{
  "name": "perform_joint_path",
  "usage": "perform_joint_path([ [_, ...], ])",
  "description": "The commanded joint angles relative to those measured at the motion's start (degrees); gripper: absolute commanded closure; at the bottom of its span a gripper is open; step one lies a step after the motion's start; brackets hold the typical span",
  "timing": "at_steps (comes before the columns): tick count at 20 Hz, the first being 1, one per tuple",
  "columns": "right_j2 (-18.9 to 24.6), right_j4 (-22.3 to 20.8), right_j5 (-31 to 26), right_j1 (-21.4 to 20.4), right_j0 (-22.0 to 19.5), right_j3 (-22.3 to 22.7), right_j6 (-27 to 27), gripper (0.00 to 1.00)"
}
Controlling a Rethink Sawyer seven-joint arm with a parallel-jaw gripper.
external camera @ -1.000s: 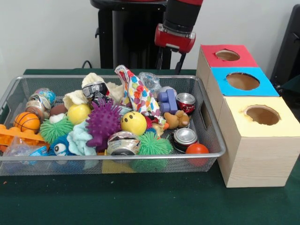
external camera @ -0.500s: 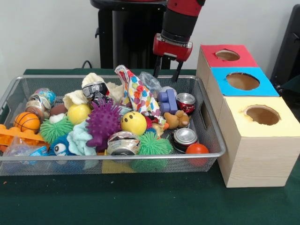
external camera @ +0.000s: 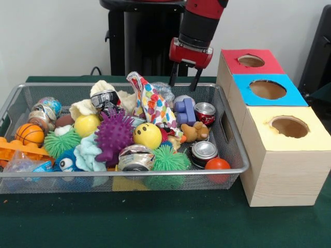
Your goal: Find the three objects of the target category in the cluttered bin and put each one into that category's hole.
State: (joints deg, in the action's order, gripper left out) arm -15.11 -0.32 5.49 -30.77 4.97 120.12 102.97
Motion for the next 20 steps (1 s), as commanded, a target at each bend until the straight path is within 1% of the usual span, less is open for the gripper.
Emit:
perform_joint_path([
  [1,3.2,3.2,5.5,9.0,0.9,-12.0,8.5,0.0],
  [2,3.0,3.2,5.6,9.1,1.1,-12.4,8.5,0.0],
  [3,3.2,2.7,5.9,8.2,0.7,-12.1,8.7,0.0],
  [5,3.8,2.2,3.7,6.7,0.0,-11.9,8.5,0.0],
  [11,3.1,3.8,1.6,6.5,0.4,-13.5,9.2,0.0],
  [20,3.8,4.1,-2.0,3.4,-0.8,-14.2,9.1,0.0],
])
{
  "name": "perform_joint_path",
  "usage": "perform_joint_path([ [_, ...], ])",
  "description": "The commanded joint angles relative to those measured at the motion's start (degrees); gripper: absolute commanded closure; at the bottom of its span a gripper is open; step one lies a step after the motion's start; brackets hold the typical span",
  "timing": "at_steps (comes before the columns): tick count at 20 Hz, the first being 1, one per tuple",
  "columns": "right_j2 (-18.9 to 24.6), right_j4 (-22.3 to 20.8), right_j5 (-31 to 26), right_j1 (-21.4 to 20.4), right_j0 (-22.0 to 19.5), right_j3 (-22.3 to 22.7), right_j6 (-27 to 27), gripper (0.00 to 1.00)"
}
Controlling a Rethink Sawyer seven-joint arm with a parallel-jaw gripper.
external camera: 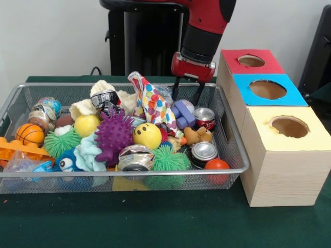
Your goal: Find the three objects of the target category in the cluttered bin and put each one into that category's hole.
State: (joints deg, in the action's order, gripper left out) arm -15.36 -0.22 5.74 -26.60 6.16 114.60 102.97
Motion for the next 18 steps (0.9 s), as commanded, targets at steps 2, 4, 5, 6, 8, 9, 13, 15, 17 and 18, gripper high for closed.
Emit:
perform_joint_path([
  [2,4.2,4.2,-2.8,-1.2,-2.1,-8.9,9.1,0.0],
  [4,4.3,4.4,-2.9,-1.3,-2.2,-9.0,9.2,0.0],
  [5,4.3,4.3,-2.9,-1.4,-2.2,-9.0,9.1,0.0],
  [6,4.4,4.3,-3.2,-1.7,-2.4,-9.1,9.0,0.0],
  [8,5.0,3.9,-3.0,-2.2,-3.0,-8.8,8.8,0.0],
  [9,5.3,3.6,-3.2,-2.7,-3.4,-8.6,8.8,0.0],
  [13,6.4,2.9,-4.4,-4.9,-4.7,-7.8,8.3,0.0],
  [15,6.5,3.0,-6.2,-6.4,-5.2,-7.8,7.9,0.0],
  [17,7.0,2.6,-7.1,-7.7,-6.0,-7.4,7.5,0.0],
  [18,6.9,2.7,-7.7,-8.4,-5.9,-7.6,7.4,0.0],
])
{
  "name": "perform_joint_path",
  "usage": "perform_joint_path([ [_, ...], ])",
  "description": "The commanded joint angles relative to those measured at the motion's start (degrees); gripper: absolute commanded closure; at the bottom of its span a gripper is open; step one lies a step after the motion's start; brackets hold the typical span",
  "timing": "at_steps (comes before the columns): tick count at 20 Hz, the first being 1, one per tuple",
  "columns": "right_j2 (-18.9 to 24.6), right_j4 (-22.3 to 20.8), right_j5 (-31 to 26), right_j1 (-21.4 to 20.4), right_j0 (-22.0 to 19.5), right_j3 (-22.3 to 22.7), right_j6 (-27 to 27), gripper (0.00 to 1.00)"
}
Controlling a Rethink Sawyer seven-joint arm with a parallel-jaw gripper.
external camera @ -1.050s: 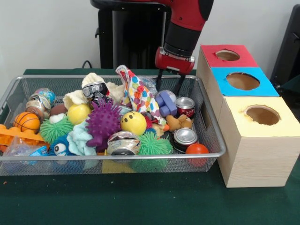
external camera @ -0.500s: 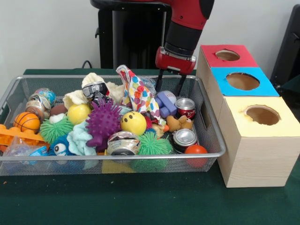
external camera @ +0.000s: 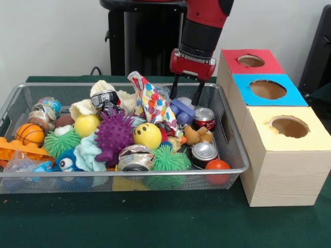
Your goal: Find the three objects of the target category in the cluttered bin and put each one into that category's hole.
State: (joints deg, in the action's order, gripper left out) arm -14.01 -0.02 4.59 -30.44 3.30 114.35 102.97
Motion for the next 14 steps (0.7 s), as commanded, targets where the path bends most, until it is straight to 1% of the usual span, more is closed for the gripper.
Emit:
perform_joint_path([
  [1,5.5,2.4,-7.1,-5.0,-3.2,-7.4,7.1,0.0],
  [4,5.5,3.0,-9.2,-6.5,-3.2,-8.2,7.0,0.0],
  [5,5.8,3.0,-10.1,-7.2,-3.8,-8.2,6.9,0.0],
  [9,5.1,3.8,-10.5,-6.1,-3.3,-9.7,7.7,0.0],
  [11,5.4,3.5,-10.0,-5.7,-3.3,-10.1,7.7,0.0],
  [14,5.1,4.3,-8.4,-4.4,-1.7,-11.2,8.9,0.0],
])
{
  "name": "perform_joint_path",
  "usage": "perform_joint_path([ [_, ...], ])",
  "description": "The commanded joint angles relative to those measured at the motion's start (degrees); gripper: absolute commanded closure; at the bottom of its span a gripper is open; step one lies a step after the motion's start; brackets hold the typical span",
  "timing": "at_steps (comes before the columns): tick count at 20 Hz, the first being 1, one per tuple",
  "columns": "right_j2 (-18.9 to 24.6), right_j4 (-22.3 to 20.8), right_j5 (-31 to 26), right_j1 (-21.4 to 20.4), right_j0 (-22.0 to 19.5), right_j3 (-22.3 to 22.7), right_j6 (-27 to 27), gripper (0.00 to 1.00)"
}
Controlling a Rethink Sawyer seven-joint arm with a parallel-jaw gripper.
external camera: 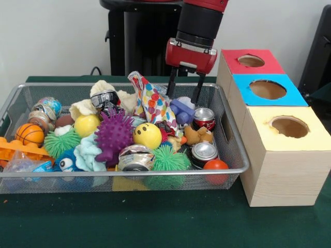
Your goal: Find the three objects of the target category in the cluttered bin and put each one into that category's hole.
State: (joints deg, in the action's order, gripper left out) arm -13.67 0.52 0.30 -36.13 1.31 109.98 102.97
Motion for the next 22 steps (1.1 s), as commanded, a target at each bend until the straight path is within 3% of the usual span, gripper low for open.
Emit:
perform_joint_path([
  [1,4.0,4.6,-4.2,2.2,1.2,-7.9,9.5,0.0],
  [8,3.4,5.9,-2.9,5.4,2.8,-10.1,9.7,0.0],
  [22,4.6,8.6,2.3,12.7,4.3,-9.5,11.8,0.0],
])
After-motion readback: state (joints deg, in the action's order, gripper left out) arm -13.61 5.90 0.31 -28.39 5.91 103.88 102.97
